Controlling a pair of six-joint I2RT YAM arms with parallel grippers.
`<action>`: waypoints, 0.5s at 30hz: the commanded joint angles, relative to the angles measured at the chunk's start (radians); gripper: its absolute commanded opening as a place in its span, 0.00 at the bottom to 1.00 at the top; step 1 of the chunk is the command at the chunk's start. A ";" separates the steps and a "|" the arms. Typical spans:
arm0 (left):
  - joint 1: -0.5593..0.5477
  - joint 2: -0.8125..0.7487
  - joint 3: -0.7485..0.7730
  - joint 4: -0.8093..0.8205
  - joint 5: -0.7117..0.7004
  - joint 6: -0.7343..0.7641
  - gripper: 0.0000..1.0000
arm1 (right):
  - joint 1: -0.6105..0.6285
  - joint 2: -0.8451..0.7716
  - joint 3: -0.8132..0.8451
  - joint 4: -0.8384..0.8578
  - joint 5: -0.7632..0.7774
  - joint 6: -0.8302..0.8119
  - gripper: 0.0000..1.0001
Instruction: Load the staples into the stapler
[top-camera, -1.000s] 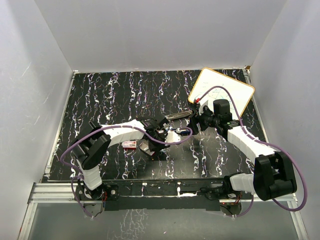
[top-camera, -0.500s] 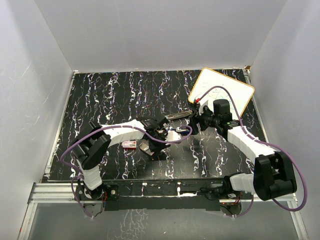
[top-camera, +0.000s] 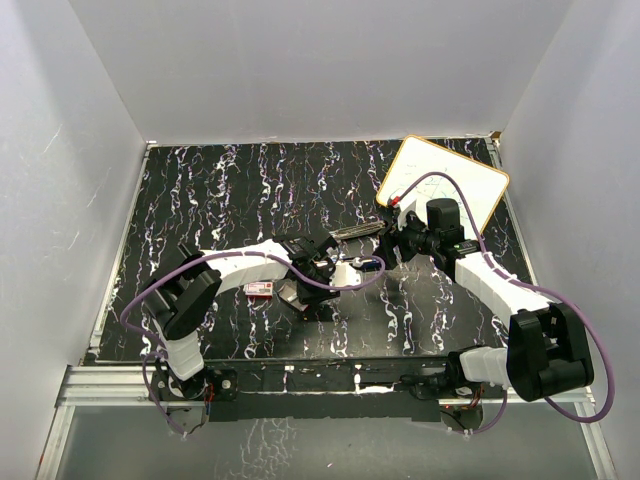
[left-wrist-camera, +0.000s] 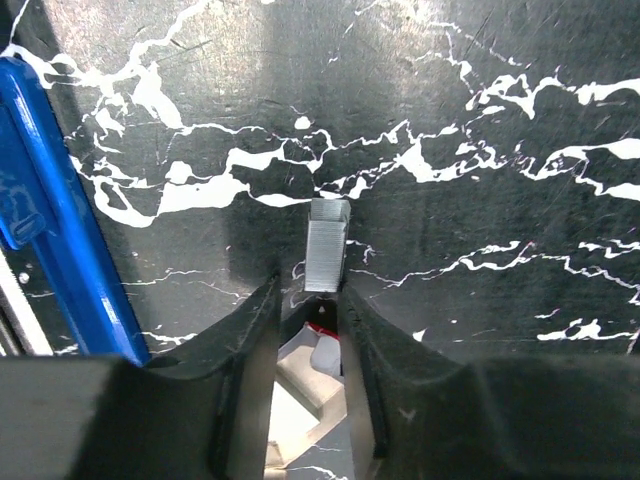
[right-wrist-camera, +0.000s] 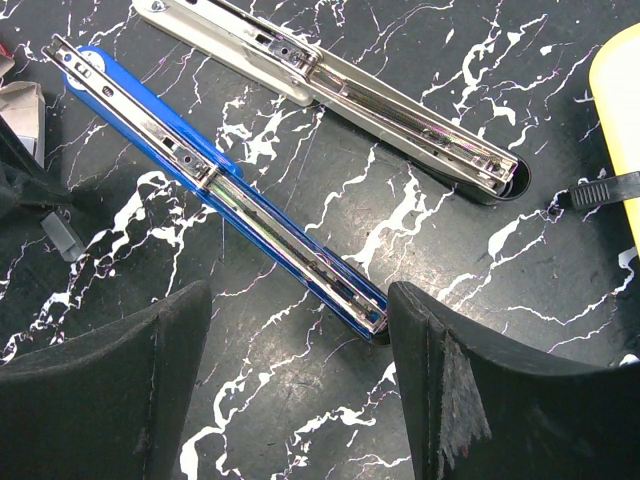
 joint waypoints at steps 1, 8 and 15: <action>-0.002 -0.037 -0.024 -0.013 -0.023 0.099 0.25 | -0.006 0.006 0.046 0.034 -0.008 -0.003 0.73; -0.001 -0.009 -0.025 -0.005 -0.019 0.145 0.22 | -0.006 0.008 0.047 0.033 -0.006 -0.003 0.73; -0.001 -0.002 -0.029 -0.006 0.015 0.130 0.25 | -0.006 0.015 0.048 0.033 -0.007 -0.003 0.73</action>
